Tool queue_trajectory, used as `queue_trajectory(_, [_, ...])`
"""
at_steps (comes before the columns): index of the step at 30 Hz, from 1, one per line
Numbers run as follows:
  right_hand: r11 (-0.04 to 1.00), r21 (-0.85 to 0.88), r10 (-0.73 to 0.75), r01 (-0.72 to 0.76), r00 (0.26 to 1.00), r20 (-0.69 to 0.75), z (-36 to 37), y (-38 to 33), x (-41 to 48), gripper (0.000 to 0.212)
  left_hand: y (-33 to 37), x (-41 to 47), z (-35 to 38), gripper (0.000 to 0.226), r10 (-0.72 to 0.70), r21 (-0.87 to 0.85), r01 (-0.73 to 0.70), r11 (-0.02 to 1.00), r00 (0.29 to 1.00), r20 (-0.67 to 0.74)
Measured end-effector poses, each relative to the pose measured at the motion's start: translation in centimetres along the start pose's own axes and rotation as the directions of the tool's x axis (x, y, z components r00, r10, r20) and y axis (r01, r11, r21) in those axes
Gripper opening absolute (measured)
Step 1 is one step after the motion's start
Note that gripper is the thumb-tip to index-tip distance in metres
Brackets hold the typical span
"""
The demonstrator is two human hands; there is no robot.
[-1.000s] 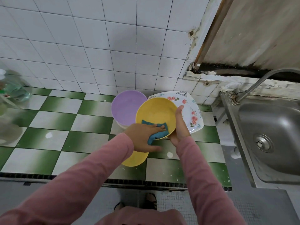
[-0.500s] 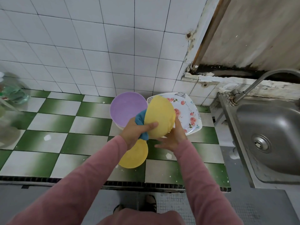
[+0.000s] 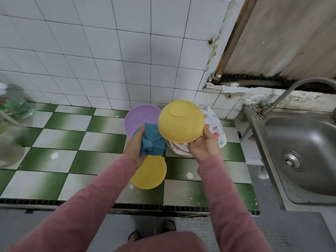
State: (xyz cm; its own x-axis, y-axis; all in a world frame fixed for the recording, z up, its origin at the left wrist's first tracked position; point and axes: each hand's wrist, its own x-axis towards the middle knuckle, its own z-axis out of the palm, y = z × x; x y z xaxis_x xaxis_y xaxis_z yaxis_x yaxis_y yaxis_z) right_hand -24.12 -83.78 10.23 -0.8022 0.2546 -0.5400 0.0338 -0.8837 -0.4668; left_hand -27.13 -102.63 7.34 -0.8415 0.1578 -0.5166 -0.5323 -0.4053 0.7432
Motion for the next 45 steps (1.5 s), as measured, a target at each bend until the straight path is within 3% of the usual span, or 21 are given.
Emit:
queue_trajectory(2, [0.994,-0.075,-0.085,0.084,0.996,-0.002,0.8,-0.7,-0.8,0.023,0.0,0.0,0.3,0.046,0.109,-0.020,-0.112,0.994,0.990,-0.084])
queue_trajectory(5, [0.934,-0.310,-0.180,0.178,0.983,0.024,2.0,-0.3,-1.2,0.021,0.2,-0.6,1.8,0.042,0.292,0.170,-0.274,0.947,0.952,-0.089])
queue_trajectory(7, [0.775,-0.578,-0.266,0.253,0.962,0.064,2.8,1.1,-1.7,0.032,0.3,-1.8,3.3,0.035,0.394,0.323,-0.381,0.866,0.919,0.027])
queue_trajectory(9, [0.543,-0.752,-0.349,0.373,0.915,0.202,3.6,2.2,-2.3,0.042,-0.2,-2.3,4.5,0.042,0.470,0.447,-0.532,0.719,0.846,0.251])
queue_trajectory(11, [0.430,-0.781,-0.385,0.453,0.874,0.295,4.2,2.8,-2.7,0.041,-0.6,-2.0,5.0,0.049,0.504,0.479,-0.635,0.606,0.772,0.388])
queue_trajectory(14, [0.315,-0.789,-0.394,0.528,0.828,0.398,4.6,2.6,-2.8,0.018,-0.3,-1.1,5.0,0.049,0.547,0.477,-0.651,0.591,0.757,0.357])
queue_trajectory(18, [0.272,-0.781,-0.356,0.562,0.813,0.461,4.1,2.2,-3.2,0.035,1.1,-0.3,5.2,0.043,0.578,0.449,-0.639,0.624,0.765,0.285])
queue_trajectory(19, [0.277,-0.782,-0.348,0.559,0.816,0.461,4.1,2.2,-3.5,0.037,1.4,-0.3,5.3,0.043,0.618,0.492,-0.686,0.536,0.716,0.325])
queue_trajectory(22, [0.337,-0.785,-0.344,0.520,0.844,0.411,4.1,2.3,-3.4,0.029,1.1,-0.6,5.4,0.047,0.636,0.576,-0.808,0.125,0.511,0.578])
queue_trajectory(23, [0.342,-0.791,-0.337,0.507,0.852,0.400,4.0,2.3,-3.3,0.026,1.0,-0.5,5.2,0.047,0.604,0.567,-0.817,0.103,0.505,0.617])
queue_trajectory(25, [0.308,-0.805,-0.346,0.507,0.848,0.402,3.9,2.2,-3.4,0.027,1.1,0.1,4.8,0.045,0.573,0.548,-0.804,0.233,0.568,0.591])
queue_trajectory(27, [0.297,-0.794,-0.359,0.530,0.833,0.421,3.6,1.9,-3.7,0.035,1.9,0.7,4.9,0.045,0.505,0.580,-0.657,0.482,0.749,0.429])
queue_trajectory(28, [0.290,-0.791,-0.369,0.538,0.826,0.427,3.6,1.9,-3.7,0.037,2.2,0.9,4.9,0.046,0.468,0.608,-0.577,0.545,0.811,0.351])
queue_trajectory(29, [0.287,-0.791,-0.379,0.541,0.822,0.425,3.5,1.9,-3.7,0.038,2.3,0.9,5.0,0.045,0.466,0.649,-0.551,0.525,0.824,0.323])
queue_trajectory(30, [0.288,-0.794,-0.384,0.534,0.825,0.415,3.4,2.1,-3.6,0.037,2.2,0.7,4.9,0.043,0.501,0.678,-0.589,0.439,0.787,0.359])
queue_trajectory(33, [0.359,-0.798,-0.346,0.484,0.863,0.368,3.5,2.8,-3.5,0.030,1.2,0.2,4.9,0.041,0.571,0.653,-0.746,0.132,0.596,0.565])
queue_trajectory(35, [0.363,-0.811,-0.321,0.460,0.878,0.354,3.2,2.9,-3.3,0.027,0.6,0.4,4.8,0.041,0.571,0.633,-0.762,0.136,0.582,0.579])
queue_trajectory(37, [0.324,-0.811,-0.342,0.487,0.860,0.380,3.0,2.4,-3.1,0.027,0.5,0.4,5.0,0.038,0.575,0.618,-0.710,0.336,0.675,0.463])
queue_trajectory(40, [0.386,-0.800,-0.327,0.458,0.879,0.346,2.7,1.7,-3.2,0.034,1.8,0.5,5.5,0.034,0.416,0.643,-0.424,0.638,0.892,0.176])
queue_trajectory(43, [0.522,-0.750,-0.320,0.406,0.908,0.269,2.5,1.6,-3.4,0.034,2.8,0.5,5.8,0.048,0.212,0.486,-0.186,0.854,0.977,0.000])
queue_trajectory(45, [0.699,-0.639,-0.303,0.320,0.943,0.140,2.4,1.8,-3.4,0.026,2.8,0.9,5.4,0.047,0.111,0.344,-0.080,0.936,0.991,-0.072])
